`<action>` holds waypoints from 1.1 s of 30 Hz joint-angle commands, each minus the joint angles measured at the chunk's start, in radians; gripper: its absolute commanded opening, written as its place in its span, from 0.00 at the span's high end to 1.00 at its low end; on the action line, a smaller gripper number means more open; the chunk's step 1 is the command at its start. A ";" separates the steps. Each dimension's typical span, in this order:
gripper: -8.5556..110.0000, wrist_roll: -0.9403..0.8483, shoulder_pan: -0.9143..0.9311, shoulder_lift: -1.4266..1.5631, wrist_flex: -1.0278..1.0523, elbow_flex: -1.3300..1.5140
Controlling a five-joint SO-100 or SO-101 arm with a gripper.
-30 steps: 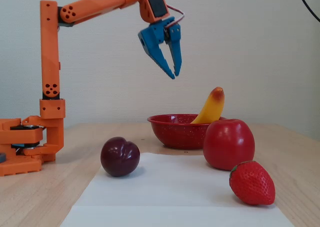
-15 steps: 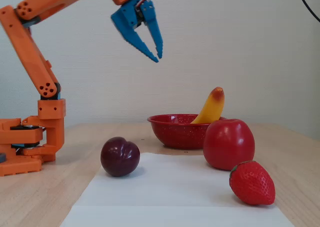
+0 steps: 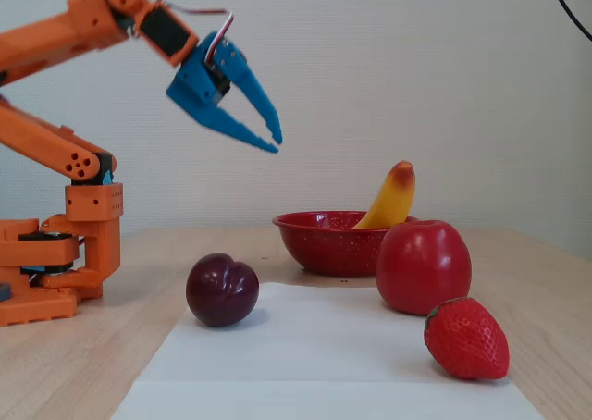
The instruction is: Grasp the banana and put it in the red bowl
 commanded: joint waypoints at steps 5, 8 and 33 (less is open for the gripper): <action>0.93 0.026 -0.044 0.210 -0.219 0.224; 0.93 0.035 -0.051 0.291 -0.301 0.344; 0.93 -0.054 -0.080 0.563 -0.341 0.853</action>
